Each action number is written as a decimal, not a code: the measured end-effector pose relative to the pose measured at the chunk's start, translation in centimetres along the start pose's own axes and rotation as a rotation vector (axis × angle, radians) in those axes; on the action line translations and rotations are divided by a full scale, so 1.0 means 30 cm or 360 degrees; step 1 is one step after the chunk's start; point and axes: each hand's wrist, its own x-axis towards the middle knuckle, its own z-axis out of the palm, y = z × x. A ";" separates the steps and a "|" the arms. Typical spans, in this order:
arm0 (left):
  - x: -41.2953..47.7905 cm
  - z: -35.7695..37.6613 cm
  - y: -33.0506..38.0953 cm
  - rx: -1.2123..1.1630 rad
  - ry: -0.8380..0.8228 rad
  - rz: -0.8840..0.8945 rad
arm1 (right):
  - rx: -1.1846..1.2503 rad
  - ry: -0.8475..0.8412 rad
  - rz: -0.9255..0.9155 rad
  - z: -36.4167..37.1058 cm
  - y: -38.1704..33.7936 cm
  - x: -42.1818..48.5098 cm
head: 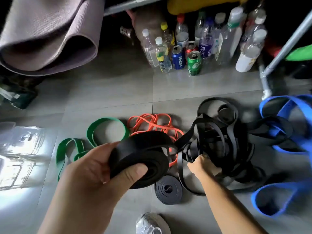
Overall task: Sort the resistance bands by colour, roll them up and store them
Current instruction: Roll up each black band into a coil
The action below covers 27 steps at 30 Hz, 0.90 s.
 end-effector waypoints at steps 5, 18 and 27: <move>0.002 0.022 0.009 -0.0040 -0.0016 -0.0008 | 0.0230 0.0175 -0.0314 0.006 -0.003 0.039; -0.022 -0.010 -0.019 -0.0014 -0.0050 -0.0128 | 0.0324 0.0086 -0.0233 0.120 -0.131 0.078; 0.016 -0.010 -0.020 0.0244 0.0097 -0.0030 | 0.0576 0.0006 -0.0515 0.027 0.025 0.069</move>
